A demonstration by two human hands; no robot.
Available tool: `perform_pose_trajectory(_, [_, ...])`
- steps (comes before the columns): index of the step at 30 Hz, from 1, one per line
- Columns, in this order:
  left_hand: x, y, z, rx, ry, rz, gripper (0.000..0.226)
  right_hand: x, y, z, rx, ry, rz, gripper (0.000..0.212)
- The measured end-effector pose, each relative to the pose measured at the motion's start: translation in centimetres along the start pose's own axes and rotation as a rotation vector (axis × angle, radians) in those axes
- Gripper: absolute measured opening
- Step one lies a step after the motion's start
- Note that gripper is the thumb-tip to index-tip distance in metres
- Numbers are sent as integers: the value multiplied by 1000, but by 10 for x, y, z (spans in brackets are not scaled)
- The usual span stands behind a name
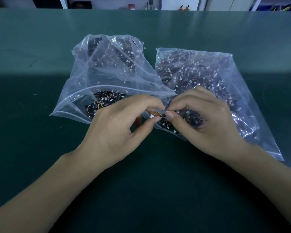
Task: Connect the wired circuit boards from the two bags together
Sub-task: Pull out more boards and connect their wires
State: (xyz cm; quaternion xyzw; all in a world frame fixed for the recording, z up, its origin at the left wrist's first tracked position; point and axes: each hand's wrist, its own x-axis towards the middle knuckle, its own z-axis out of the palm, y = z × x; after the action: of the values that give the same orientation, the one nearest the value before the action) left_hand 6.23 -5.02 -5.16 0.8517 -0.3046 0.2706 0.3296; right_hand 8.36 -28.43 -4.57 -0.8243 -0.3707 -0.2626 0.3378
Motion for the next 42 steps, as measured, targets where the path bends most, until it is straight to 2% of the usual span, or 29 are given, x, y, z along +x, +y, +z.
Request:
perform_pose_trajectory(19, [1,1,-2,-18,-20,-17,24,-1,3,2,14,-38,25,12])
perform_pose_trajectory(27, [1,-1,-5,15,-14,-38,18,-1,-1,0,60,-33,76,19])
perform_pose_trajectory(31, [2,-1,-10,51,11,-13,16,-4,1,0,-10,-65,61,26])
perform_pose_trajectory(35, [1,1,-10,39,-6,43,18,-6,6,2,18,13,106,30])
perform_pose_trajectory(37, [0,2,-8,90,-37,81,20,-7,7,2,32,65,112,27])
perform_pose_trajectory(42, [4,5,0,394,-33,262,26,-7,5,2,56,143,72,23])
